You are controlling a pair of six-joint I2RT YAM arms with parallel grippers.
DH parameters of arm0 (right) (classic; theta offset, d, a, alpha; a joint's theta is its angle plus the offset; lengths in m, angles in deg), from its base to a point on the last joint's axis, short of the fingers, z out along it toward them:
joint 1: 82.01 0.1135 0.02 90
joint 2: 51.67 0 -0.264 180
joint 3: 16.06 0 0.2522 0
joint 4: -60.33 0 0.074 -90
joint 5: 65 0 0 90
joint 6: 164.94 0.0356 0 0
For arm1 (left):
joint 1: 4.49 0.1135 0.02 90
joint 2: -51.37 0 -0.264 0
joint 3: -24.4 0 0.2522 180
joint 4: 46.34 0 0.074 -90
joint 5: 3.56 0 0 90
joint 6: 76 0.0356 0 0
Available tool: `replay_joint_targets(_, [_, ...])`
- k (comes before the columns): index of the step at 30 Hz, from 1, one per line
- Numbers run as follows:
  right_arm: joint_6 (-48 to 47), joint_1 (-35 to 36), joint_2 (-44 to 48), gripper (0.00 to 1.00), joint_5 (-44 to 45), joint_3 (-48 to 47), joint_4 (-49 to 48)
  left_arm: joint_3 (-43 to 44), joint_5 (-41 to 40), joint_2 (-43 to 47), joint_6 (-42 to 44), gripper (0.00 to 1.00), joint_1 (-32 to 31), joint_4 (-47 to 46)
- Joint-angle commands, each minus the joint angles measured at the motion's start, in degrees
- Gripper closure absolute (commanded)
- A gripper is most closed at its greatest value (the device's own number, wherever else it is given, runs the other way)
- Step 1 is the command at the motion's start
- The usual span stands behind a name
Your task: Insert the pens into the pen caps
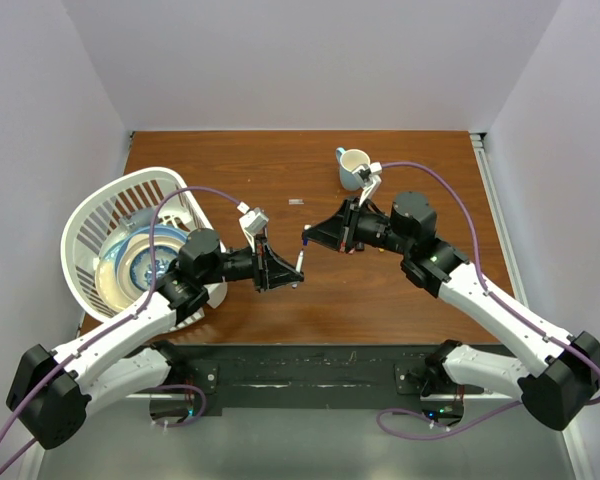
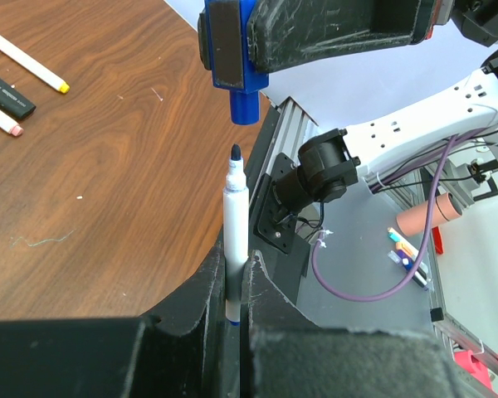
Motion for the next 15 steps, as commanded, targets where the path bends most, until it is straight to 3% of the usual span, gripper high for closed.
replay_joint_targets(1, [-0.26, 0.14, 0.12, 1.0, 0.0, -0.35, -1.84, 1.3, 1.25, 0.03, 1.62, 1.0, 0.23, -2.53])
replay_joint_targets(15, [0.18, 0.49, 0.56, 1.0, -1.5, 2.9, -2.19, 2.36, 1.25, -0.59, 1.53, 1.0, 0.23, -2.8])
